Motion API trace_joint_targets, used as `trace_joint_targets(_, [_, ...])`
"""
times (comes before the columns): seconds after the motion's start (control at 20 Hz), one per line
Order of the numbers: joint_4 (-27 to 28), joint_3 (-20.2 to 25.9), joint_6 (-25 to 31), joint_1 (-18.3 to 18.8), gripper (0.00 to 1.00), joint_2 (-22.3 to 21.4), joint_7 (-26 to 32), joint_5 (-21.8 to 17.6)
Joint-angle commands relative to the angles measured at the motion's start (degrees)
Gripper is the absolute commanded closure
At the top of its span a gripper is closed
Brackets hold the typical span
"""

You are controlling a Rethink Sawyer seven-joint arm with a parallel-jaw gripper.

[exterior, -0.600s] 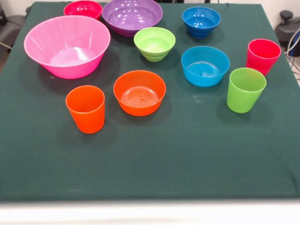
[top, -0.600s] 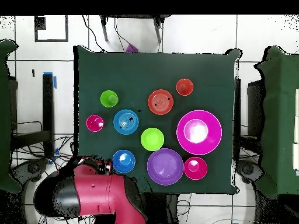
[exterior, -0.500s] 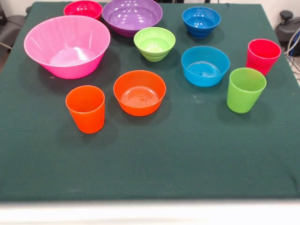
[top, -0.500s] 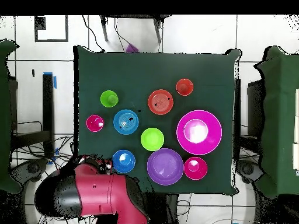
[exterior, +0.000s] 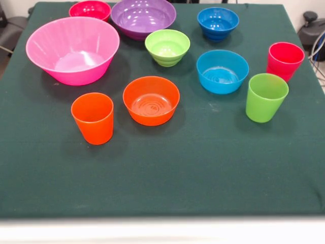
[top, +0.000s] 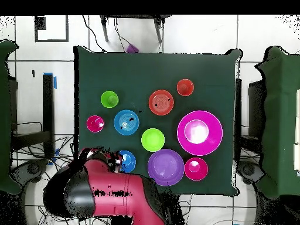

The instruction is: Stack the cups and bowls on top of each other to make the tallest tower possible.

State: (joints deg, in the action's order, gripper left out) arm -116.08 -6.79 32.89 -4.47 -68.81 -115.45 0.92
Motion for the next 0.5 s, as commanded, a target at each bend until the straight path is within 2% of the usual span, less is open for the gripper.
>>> trace_joint_targets(0.05, [4.2, 8.0, 8.9, 2.5, 0.00, 3.9, 6.3, -2.8])
trace_joint_targets(0.1, [5.4, 8.5, 8.9, 3.1, 0.00, 5.1, 6.3, -3.2])
trace_joint_targets(0.2, [8.1, 7.7, 9.8, 2.6, 0.00, 7.1, 6.2, -6.6])
trace_joint_targets(0.3, [8.4, 7.5, 9.4, 2.4, 0.00, 6.9, 6.4, -8.1])
trace_joint_targets(0.5, [9.0, 9.4, 6.9, 3.4, 0.00, 9.1, 6.3, -7.9])
